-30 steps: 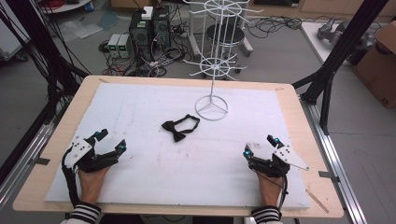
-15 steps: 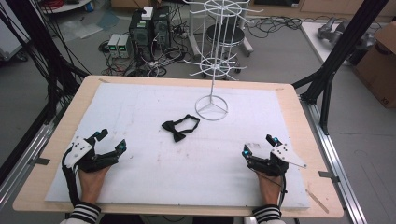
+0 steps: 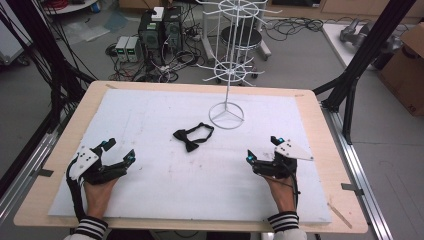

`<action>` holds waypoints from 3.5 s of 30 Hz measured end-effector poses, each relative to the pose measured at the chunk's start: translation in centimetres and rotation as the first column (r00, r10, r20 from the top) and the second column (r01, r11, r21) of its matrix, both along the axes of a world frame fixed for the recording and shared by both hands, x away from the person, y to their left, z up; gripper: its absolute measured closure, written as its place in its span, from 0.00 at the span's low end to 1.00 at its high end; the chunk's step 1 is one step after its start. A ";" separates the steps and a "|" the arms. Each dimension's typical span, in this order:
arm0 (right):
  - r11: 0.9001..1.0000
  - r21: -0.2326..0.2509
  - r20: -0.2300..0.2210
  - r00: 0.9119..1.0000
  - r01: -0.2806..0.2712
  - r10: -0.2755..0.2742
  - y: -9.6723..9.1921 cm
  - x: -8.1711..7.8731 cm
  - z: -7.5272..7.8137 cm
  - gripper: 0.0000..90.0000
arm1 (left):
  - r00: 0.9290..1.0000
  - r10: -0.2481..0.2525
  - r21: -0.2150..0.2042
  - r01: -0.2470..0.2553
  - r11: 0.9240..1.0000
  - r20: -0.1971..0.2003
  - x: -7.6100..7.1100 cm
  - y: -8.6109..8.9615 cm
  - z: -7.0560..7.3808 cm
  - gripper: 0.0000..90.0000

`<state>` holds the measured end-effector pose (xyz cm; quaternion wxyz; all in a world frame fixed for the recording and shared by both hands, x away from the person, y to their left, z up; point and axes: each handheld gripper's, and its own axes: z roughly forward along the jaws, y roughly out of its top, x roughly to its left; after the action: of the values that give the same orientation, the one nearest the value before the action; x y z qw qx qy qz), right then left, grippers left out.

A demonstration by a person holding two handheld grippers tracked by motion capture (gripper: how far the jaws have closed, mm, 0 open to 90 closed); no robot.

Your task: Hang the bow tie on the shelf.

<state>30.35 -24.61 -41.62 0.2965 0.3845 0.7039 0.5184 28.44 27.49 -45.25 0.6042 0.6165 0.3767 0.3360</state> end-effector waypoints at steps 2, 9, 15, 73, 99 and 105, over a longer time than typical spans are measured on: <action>1.000 -0.006 0.002 1.000 -0.025 0.025 0.7 0.4 0.5 0.04 | 1.000 0.000 0.000 0.000 1.000 0.000 0.0 0.0 0.0 0.18; 0.997 0.017 -0.074 0.994 -0.077 0.078 2.7 1.8 1.7 0.04 | 1.000 -0.002 0.000 0.002 1.000 0.000 0.0 0.0 0.0 0.18; 0.991 0.030 -0.114 0.985 -0.129 0.132 4.3 2.9 2.5 0.04 | 1.000 0.000 -0.002 0.000 1.000 -0.002 0.0 0.1 0.0 0.18; 0.917 -0.098 -0.433 0.846 -0.387 0.311 17.3 10.2 1.5 0.27 | 1.000 -0.001 -0.011 0.001 1.000 -0.004 0.0 0.1 0.0 0.18; 0.874 -0.230 -0.511 0.818 -0.427 0.265 20.5 11.7 -0.2 0.56 | 1.000 -0.001 -0.012 0.001 1.000 -0.004 0.1 0.2 0.0 0.18; 0.866 -0.259 -0.513 0.821 -0.427 0.252 21.2 11.9 -0.6 0.62 | 1.000 -0.002 -0.013 0.002 1.000 -0.005 0.1 0.2 0.0 0.18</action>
<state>42.27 -3.41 -42.18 0.0866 0.3012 0.8949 0.3176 28.49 27.67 -45.26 0.6076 0.6138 0.3797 0.3315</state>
